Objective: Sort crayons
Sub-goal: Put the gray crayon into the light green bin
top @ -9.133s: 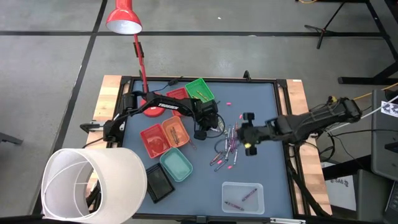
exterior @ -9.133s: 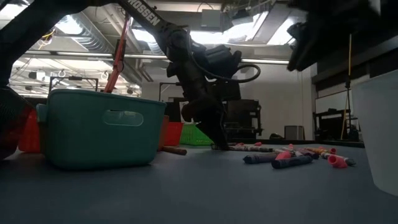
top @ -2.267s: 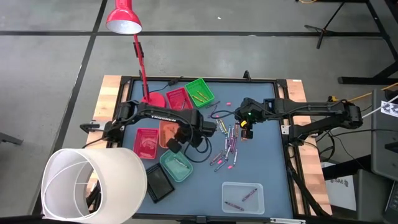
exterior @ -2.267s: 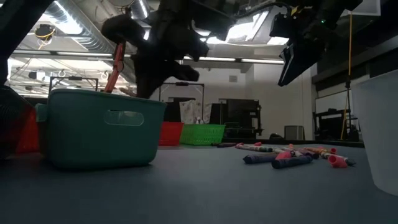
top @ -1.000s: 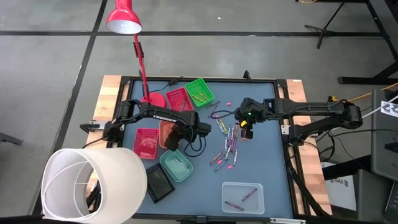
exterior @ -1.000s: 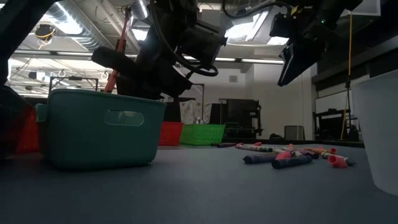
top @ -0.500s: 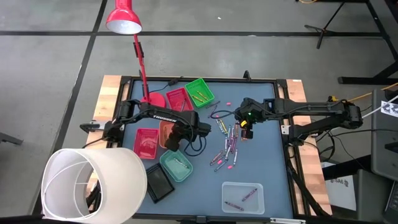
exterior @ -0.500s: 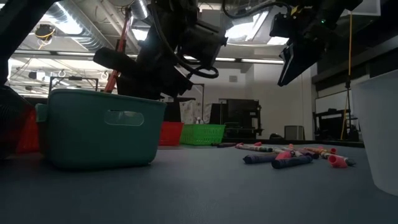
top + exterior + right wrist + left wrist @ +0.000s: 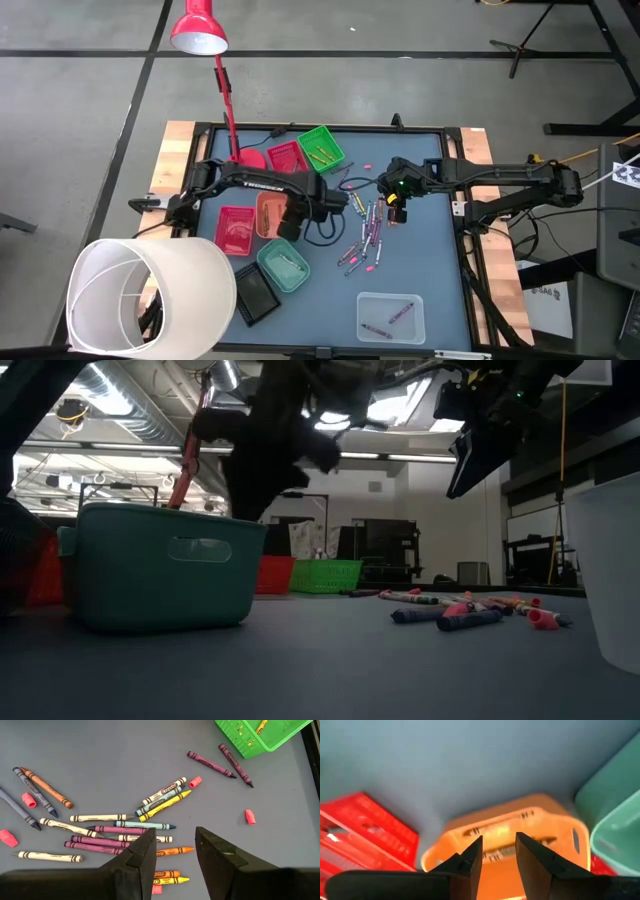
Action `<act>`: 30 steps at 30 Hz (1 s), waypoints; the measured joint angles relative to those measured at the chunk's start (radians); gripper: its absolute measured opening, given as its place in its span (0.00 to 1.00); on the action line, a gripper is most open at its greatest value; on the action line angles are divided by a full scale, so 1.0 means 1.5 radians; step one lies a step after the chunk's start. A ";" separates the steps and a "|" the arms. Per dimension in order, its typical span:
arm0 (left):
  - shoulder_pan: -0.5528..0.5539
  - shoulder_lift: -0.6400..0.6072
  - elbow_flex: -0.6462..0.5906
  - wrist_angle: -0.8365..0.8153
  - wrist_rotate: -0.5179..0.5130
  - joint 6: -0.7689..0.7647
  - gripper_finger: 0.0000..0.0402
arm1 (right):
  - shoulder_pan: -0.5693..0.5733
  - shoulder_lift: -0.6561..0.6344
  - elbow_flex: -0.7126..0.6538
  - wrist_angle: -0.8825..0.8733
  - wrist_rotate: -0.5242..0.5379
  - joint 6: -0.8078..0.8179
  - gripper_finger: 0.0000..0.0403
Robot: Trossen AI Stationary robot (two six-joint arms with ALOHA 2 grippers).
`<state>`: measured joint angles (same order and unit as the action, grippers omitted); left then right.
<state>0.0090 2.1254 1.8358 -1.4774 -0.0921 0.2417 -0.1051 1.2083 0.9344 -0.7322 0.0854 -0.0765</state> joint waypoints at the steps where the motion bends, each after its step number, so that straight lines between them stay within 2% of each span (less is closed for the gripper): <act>1: 0.000 0.000 0.008 0.009 0.000 0.000 0.25 | 0.000 0.000 0.000 0.000 0.000 0.000 0.33; 8: 0.001 0.000 0.022 0.167 0.004 0.000 0.25 | 0.000 0.000 0.000 -0.002 0.000 0.000 0.33; 15: 0.003 0.000 0.016 0.380 0.058 0.008 0.25 | 0.000 0.000 0.000 -0.021 0.000 -0.007 0.33; 26: 0.022 0.007 0.016 0.521 0.061 0.097 0.25 | 0.000 0.000 0.000 -0.061 0.000 -0.023 0.33; 30: 0.043 0.028 0.016 0.558 0.086 0.108 0.25 | -0.001 0.000 0.000 -0.067 0.000 -0.027 0.33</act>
<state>0.0734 2.1674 1.8599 -0.6411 0.0368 0.4037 -0.1059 1.2083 0.9348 -0.8327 0.0856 -0.1173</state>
